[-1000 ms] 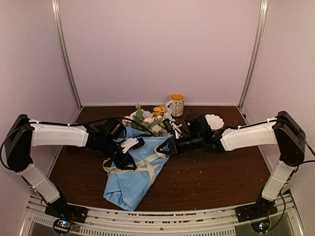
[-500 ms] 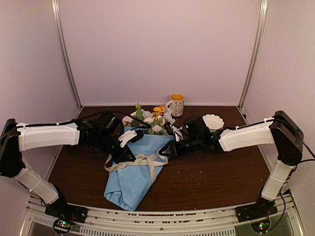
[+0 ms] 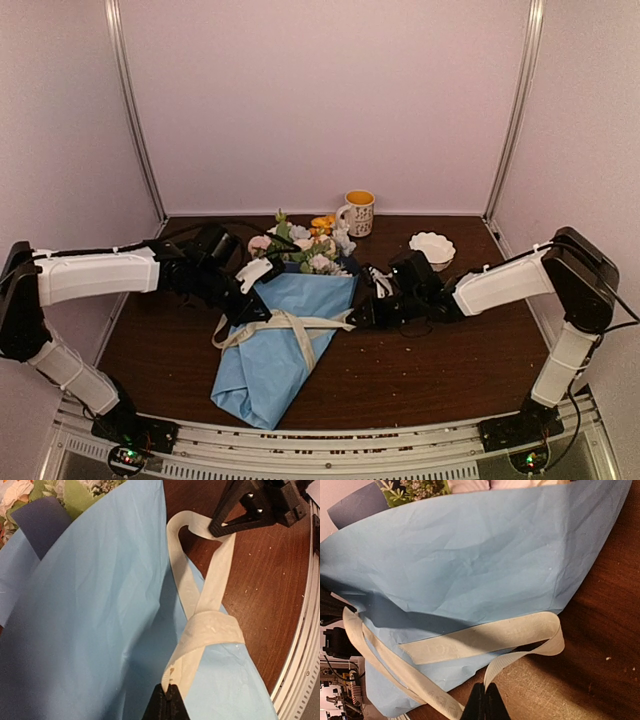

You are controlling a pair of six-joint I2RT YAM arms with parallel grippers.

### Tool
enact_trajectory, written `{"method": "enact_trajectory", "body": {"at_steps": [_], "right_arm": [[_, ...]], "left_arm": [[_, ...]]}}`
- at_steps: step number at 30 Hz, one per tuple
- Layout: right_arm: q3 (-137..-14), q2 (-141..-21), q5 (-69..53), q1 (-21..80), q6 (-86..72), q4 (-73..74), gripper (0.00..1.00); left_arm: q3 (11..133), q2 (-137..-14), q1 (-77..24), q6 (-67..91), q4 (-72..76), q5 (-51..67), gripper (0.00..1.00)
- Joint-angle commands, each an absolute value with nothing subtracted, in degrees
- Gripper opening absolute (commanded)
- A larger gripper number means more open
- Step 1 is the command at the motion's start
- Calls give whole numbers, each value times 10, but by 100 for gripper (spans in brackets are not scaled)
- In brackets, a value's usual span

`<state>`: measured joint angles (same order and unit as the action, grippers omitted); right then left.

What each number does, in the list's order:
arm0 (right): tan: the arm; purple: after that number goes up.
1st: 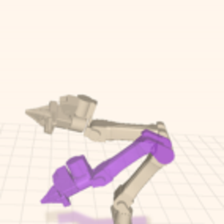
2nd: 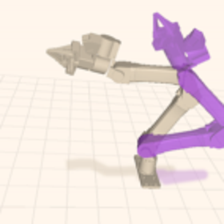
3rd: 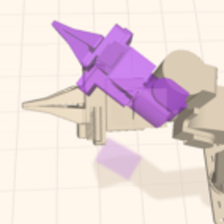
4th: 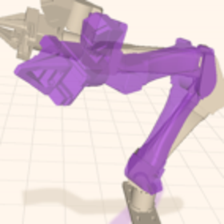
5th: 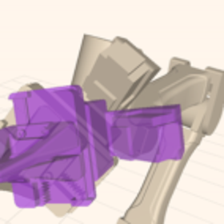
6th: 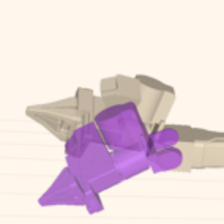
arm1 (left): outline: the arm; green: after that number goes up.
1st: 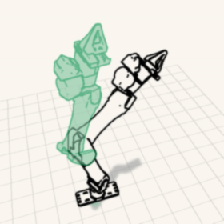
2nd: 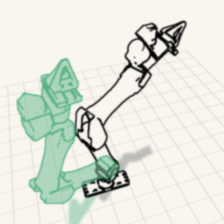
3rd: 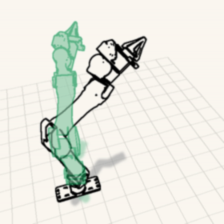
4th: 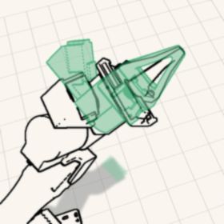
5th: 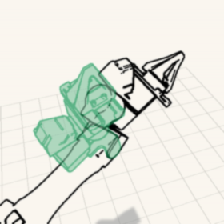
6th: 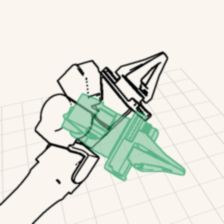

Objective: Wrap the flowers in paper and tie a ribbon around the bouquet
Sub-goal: Cross the ribbon over the folded bouquet.

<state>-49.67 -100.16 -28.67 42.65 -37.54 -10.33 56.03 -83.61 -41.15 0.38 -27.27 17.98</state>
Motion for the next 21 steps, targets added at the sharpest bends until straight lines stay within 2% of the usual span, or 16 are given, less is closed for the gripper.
{"method": "enact_trajectory", "body": {"at_steps": [1,5,9,12,14,17,21], "right_arm": [[-466,-954,-311,431,-379,-171,0],[-479,-915,-423,484,-325,-167,0],[-520,-915,-505,568,-279,-93,1],[-563,-935,-504,613,-242,-2,10],[-570,-936,-515,627,-241,-2,14],[-561,-903,-519,624,-240,-27,22],[-573,-859,-480,603,-198,16,30]], "left_arm": [[559,-866,-400,10,-275,163,0],[561,-885,-400,16,-272,152,0],[562,-888,-398,16,-266,139,0],[562,-891,-398,17,-263,137,0],[560,-891,-398,18,-259,140,0],[558,-889,-398,18,-258,140,0],[558,-887,-398,16,-258,143,0]]}}
